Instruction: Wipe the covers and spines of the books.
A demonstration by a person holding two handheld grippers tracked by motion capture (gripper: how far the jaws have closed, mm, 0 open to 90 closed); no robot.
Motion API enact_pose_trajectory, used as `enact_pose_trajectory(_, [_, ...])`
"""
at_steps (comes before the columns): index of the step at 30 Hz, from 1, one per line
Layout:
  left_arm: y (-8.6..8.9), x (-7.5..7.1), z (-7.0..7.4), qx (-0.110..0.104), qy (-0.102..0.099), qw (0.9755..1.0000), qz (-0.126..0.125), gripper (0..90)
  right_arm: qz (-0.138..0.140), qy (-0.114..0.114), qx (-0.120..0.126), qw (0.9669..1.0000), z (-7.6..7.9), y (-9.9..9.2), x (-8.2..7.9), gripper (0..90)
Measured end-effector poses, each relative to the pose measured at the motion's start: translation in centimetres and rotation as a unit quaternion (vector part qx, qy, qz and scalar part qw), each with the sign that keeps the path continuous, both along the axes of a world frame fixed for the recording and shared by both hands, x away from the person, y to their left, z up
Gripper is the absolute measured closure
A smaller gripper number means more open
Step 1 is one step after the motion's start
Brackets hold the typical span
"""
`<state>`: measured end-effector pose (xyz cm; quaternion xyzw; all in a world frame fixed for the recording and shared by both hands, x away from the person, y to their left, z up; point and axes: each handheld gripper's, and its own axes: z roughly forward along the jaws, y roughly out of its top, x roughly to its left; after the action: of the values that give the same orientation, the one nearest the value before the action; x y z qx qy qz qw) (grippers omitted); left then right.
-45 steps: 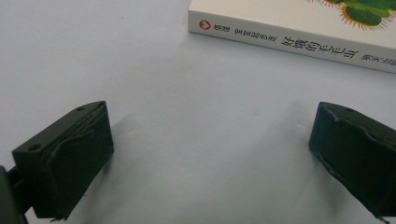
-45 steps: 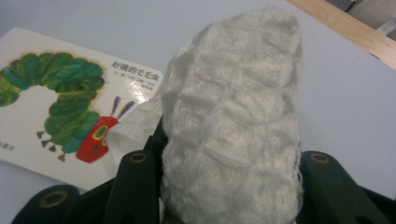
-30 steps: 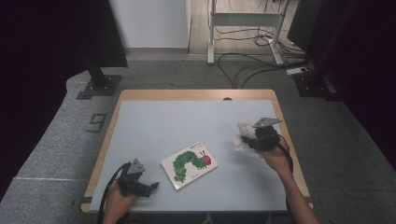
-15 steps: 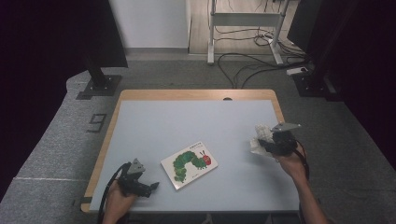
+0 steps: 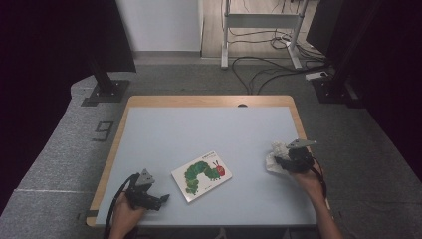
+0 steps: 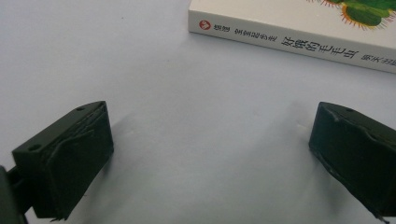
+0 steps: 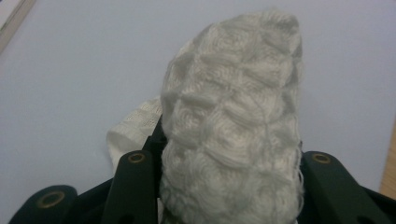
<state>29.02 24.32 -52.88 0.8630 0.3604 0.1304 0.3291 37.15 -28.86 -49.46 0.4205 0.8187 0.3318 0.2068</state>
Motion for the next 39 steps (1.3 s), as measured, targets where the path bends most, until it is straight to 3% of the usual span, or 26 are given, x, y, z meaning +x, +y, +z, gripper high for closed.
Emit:
enact_pose_trajectory(6, [0.0,0.0,0.0,0.0,0.0,1.0,0.0,0.0,0.003,0.013,-0.009,0.9999,-1.6,0.2,-0.1,54.0])
enact_pose_trajectory(12, [0.0,0.0,0.0,0.0,0.0,1.0,0.0,0.0,-0.004,0.02,0.006,0.9998,-2.4,-0.3,-0.2,50.6])
enact_pose_trajectory(17, [0.0,0.0,0.0,0.0,0.0,1.0,0.0,0.0,-0.004,0.022,-0.003,0.9997,-2.2,-0.2,-0.1,38.9])
enact_pose_trajectory(18, [0.0,0.0,0.0,0.0,0.0,1.0,0.0,0.0,-0.008,0.019,-0.007,0.9998,-2.0,-0.2,0.0,30.2])
enact_pose_trajectory(25, [0.0,0.0,0.0,0.0,0.0,1.0,0.0,0.0,-0.016,0.015,-0.006,0.9997,-1.5,-0.7,0.0,14.2])
enact_pose_trajectory(39, [0.0,0.0,0.0,0.0,0.0,1.0,0.0,0.0,-0.021,-0.002,-0.01,0.9997,0.8,-1.7,-0.5,10.1])
